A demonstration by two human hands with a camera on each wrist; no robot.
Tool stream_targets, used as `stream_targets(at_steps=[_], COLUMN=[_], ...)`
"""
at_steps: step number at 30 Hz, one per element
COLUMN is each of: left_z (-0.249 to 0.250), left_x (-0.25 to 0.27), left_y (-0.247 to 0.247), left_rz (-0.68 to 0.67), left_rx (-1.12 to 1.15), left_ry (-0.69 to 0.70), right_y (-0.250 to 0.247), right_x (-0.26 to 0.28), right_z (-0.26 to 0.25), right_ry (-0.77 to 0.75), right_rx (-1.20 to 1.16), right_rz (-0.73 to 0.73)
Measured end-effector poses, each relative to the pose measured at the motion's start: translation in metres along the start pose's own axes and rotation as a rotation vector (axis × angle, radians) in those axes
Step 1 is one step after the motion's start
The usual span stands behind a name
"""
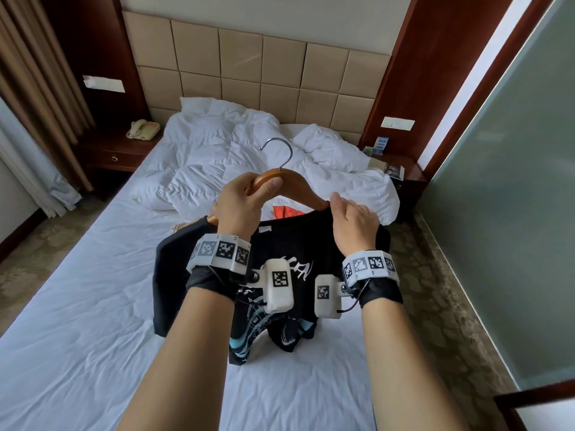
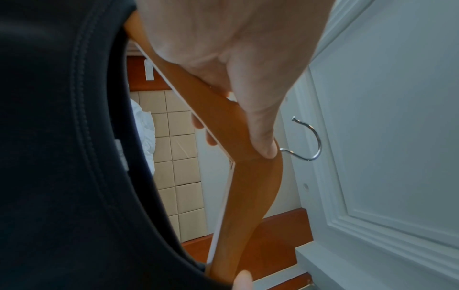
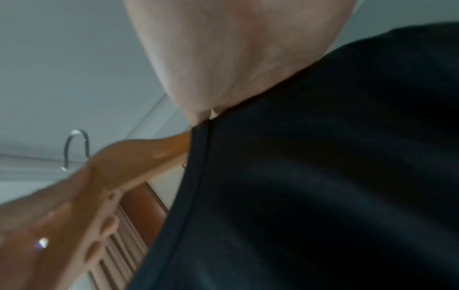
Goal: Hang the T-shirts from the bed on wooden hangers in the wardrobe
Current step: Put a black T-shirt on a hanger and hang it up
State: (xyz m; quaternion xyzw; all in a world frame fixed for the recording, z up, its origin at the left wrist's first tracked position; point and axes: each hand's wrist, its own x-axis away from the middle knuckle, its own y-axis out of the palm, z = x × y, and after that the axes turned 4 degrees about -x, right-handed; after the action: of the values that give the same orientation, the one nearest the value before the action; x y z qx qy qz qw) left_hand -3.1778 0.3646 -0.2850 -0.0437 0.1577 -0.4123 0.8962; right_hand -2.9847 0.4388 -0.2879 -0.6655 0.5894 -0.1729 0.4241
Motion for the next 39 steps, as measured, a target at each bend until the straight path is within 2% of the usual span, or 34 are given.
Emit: stream_targets(at_steps=[4,7,10,14,17,20,23,26,28,30,34,36,39], left_z=[0.006,0.012,0.018,0.031,0.048,0.060,0.074,0.099,0.120,0.138,0.174,0.195,0.223], left_x=[-0.007,-0.007,-0.011,-0.015,-0.009,-0.006,-0.002,0.006,0.012,0.016,0.041,0.065,0.105], left_y=[0.008,0.022,0.037,0.059,0.078,0.097,0.120,0.139,0.148,0.157,0.177,0.194,0.231], left_rz=[-0.029,-0.075,-0.119,-0.188,-0.213,-0.281,-0.316,-0.397,-0.475,-0.494,-0.490,-0.502,-0.541], left_rx=[0.036,0.016,-0.010,-0.005,-0.031,0.018,0.024,0.011,-0.103,-0.306,-0.681,-0.738,-0.699], left_ry=[0.008,0.031,0.052,0.067,0.090,0.130,0.174,0.290,0.431,0.523,0.539,0.564,0.608], right_y=[-0.009,-0.019,-0.030,-0.047,-0.070,-0.091,-0.112,-0.145,-0.172,-0.202,-0.267,-0.297,-0.335], right_x=[0.001,0.002,0.000,-0.003,-0.001,0.000,0.002,0.007,0.015,0.024,0.051,0.069,0.099], right_z=[0.012,0.023,0.038,0.043,0.039,0.043,0.052,0.061,0.072,0.086,0.118,0.134,0.161], right_ry=[0.127,0.132,0.132,0.087,0.098,0.046,0.045,0.060,0.065,0.082,0.137,0.169,0.212], right_rx=[0.020,0.144,0.171,0.018,-0.076,-0.048,0.074,0.082,0.093,0.110,0.087,0.090,0.090], right_rz=[0.038,0.025,0.001,0.047,-0.063,-0.084,-0.024,0.087,0.124,0.174,0.267,0.292,0.325])
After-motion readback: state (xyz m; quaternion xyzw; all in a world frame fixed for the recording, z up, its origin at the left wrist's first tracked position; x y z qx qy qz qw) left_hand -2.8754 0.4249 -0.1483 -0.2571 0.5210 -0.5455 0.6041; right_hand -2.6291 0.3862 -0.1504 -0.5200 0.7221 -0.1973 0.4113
